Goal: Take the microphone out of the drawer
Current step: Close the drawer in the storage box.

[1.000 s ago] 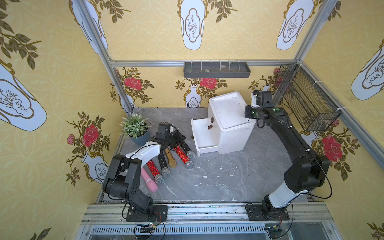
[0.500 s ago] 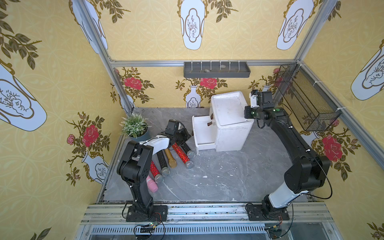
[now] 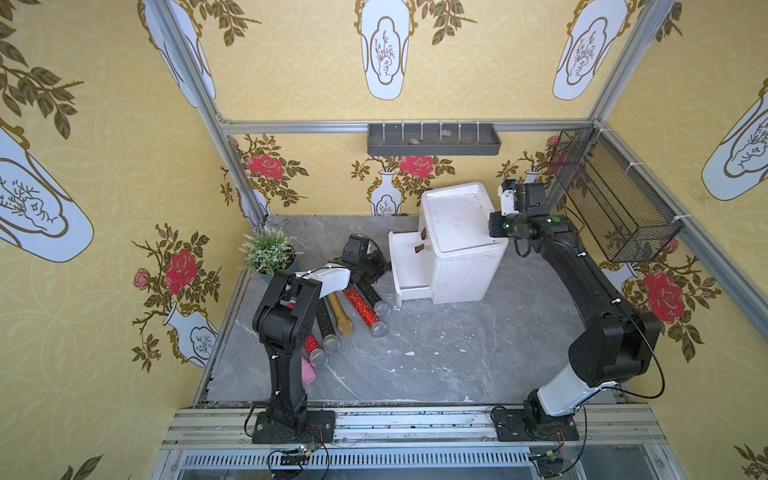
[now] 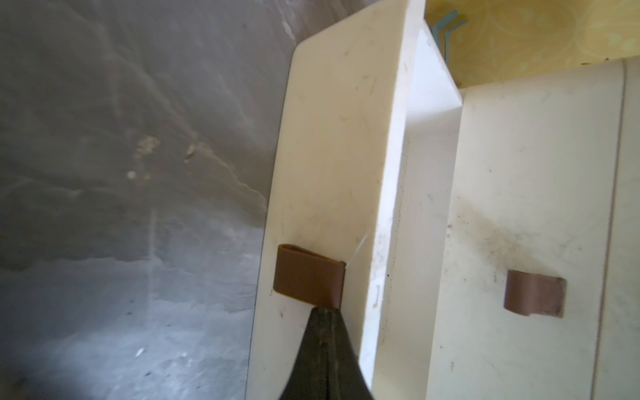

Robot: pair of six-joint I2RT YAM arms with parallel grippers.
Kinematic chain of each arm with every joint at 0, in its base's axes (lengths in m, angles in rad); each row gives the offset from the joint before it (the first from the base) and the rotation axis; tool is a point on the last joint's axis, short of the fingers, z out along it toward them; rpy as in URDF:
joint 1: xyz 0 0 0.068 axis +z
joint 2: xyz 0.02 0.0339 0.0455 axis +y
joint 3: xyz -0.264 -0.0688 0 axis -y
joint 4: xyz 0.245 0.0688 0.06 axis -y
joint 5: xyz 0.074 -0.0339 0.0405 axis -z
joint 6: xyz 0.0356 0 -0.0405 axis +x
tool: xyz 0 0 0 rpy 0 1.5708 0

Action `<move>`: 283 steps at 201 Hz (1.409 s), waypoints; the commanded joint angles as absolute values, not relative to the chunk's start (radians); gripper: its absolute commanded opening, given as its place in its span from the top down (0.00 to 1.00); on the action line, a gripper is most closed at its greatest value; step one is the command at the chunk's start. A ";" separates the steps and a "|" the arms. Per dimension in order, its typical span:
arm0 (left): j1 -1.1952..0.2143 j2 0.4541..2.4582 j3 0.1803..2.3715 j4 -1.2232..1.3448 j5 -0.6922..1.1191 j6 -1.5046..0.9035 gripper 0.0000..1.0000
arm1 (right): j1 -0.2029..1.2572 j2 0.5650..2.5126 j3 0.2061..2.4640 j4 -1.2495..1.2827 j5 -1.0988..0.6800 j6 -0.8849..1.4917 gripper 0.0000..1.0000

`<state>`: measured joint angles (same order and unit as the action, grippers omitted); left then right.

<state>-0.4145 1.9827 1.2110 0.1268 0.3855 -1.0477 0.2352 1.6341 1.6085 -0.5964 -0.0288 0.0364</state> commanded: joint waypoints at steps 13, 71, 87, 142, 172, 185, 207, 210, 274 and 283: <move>-0.431 2.035 1.238 0.232 0.434 -1.100 1.00 | 0.235 1.642 1.615 -0.566 -0.098 0.062 0.91; -0.511 2.137 1.349 0.278 0.466 -1.159 1.00 | 0.236 1.646 1.617 -0.562 -0.115 0.080 0.91; -0.520 2.150 1.363 0.285 0.468 -1.167 1.00 | 0.236 1.646 1.613 -0.558 -0.122 0.086 0.91; -0.544 2.180 1.396 0.305 0.473 -1.184 1.00 | 0.238 1.654 1.611 -0.552 -0.144 0.103 0.91; -0.551 2.197 1.407 0.310 0.476 -1.190 1.00 | 0.239 1.653 1.612 -0.554 -0.146 0.107 0.90; -0.551 2.194 1.401 0.321 0.475 -1.192 1.00 | 0.239 1.652 1.612 -0.554 -0.146 0.107 0.90; -0.551 2.192 1.398 0.324 0.480 -1.191 1.00 | 0.238 1.654 1.612 -0.555 -0.147 0.112 0.88; -0.551 2.191 1.397 0.325 0.481 -1.190 1.00 | 0.238 1.654 1.614 -0.555 -0.147 0.112 0.87; -0.517 2.012 1.312 0.166 0.412 -1.039 0.02 | 0.237 1.633 1.712 -0.571 -0.103 0.130 0.02; -0.510 1.980 1.308 0.128 0.404 -1.009 0.00 | 0.236 1.631 1.738 -0.577 -0.096 0.133 0.02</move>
